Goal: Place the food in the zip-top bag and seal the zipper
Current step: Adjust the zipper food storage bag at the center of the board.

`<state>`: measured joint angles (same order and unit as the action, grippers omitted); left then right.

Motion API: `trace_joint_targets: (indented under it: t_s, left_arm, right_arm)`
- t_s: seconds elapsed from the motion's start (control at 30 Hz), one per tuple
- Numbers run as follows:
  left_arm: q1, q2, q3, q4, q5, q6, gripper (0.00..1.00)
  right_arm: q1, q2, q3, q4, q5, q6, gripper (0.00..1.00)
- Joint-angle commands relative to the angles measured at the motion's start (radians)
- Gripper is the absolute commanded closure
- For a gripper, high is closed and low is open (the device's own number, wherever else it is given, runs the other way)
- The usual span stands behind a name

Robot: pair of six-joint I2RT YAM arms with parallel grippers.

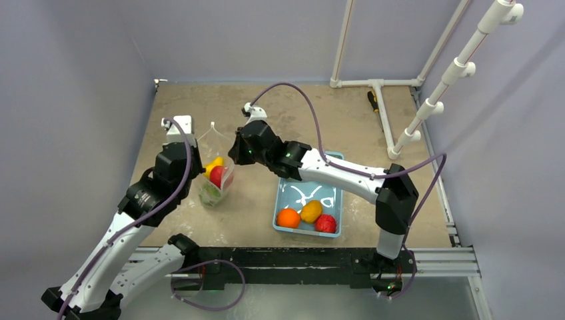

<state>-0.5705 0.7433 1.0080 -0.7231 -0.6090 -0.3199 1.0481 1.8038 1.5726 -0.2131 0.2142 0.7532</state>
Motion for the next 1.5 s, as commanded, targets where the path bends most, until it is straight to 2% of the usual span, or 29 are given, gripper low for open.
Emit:
trace_joint_targets:
  t_s: [0.0, 0.3, 0.6, 0.77, 0.93, 1.1, 1.47]
  left_arm:
    - [-0.001, 0.028, 0.046, 0.040, -0.032, 0.033, 1.00]
    - [-0.002, 0.038, -0.056, 0.175, 0.082, 0.039, 1.00]
    - [-0.001, 0.047, -0.154, 0.229, 0.179, -0.024, 1.00]
    - [-0.002, 0.062, -0.166, 0.231, 0.189, -0.015, 1.00]
    - [-0.002, 0.062, -0.169, 0.228, 0.195, -0.016, 1.00]
    - [-0.001, 0.069, -0.171, 0.229, 0.188, -0.012, 1.00]
    - [-0.002, 0.076, -0.170, 0.234, 0.184, -0.009, 1.00]
  right_arm:
    - [-0.002, 0.019, -0.020, 0.052, -0.014, -0.008, 1.00]
    - [-0.004, 0.057, -0.108, 0.110, -0.056, 0.006, 1.00]
    - [-0.005, 0.006, -0.212, 0.124, -0.027, 0.039, 1.00]
    - [-0.005, -0.039, -0.218, 0.094, 0.007, 0.044, 0.76]
    - [-0.005, -0.101, -0.217, 0.036, 0.054, 0.044, 0.62]
    - [-0.005, -0.177, -0.246, -0.037, 0.110, 0.058, 0.56]
    - [-0.005, -0.358, -0.356, -0.196, 0.124, 0.119, 0.46]
